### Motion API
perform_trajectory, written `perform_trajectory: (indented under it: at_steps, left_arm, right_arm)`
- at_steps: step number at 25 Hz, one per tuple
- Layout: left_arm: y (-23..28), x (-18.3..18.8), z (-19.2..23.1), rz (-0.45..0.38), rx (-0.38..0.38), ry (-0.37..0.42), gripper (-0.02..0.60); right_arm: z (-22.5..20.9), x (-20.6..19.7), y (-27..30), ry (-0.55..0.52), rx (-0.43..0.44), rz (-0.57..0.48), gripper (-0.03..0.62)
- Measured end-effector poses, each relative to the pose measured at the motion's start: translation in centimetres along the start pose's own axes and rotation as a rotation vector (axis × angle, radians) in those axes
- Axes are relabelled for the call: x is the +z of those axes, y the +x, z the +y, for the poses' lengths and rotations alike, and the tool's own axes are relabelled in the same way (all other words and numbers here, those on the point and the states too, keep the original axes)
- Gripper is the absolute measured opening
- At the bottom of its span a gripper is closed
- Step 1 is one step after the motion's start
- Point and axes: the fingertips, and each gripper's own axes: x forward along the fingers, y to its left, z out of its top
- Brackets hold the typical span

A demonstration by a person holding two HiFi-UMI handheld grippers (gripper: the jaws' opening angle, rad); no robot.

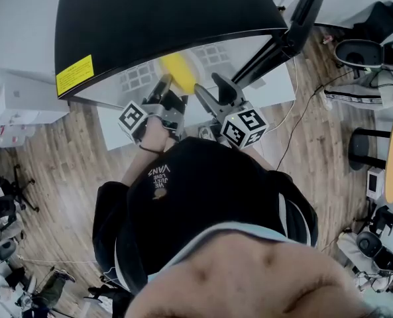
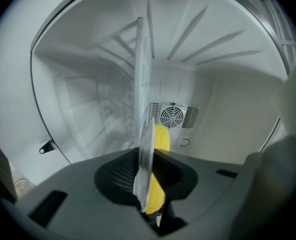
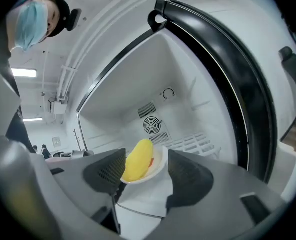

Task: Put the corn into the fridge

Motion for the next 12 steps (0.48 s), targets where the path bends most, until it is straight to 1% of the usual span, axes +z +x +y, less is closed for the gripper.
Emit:
perform_trajectory:
  at_steps: [8, 12]
  left_arm:
    - [0.1, 0.0, 0.2, 0.008, -0.002, 0.016, 0.055]
    - [0.1, 0.0, 0.2, 0.012, -0.009, 0.013, 0.057]
  right_arm:
    - [1.6, -1.8, -0.4, -0.105, 0.015, 0.063, 0.270]
    - [1.5, -3.2, 0.1, -0.149, -0.007, 0.117, 0.270]
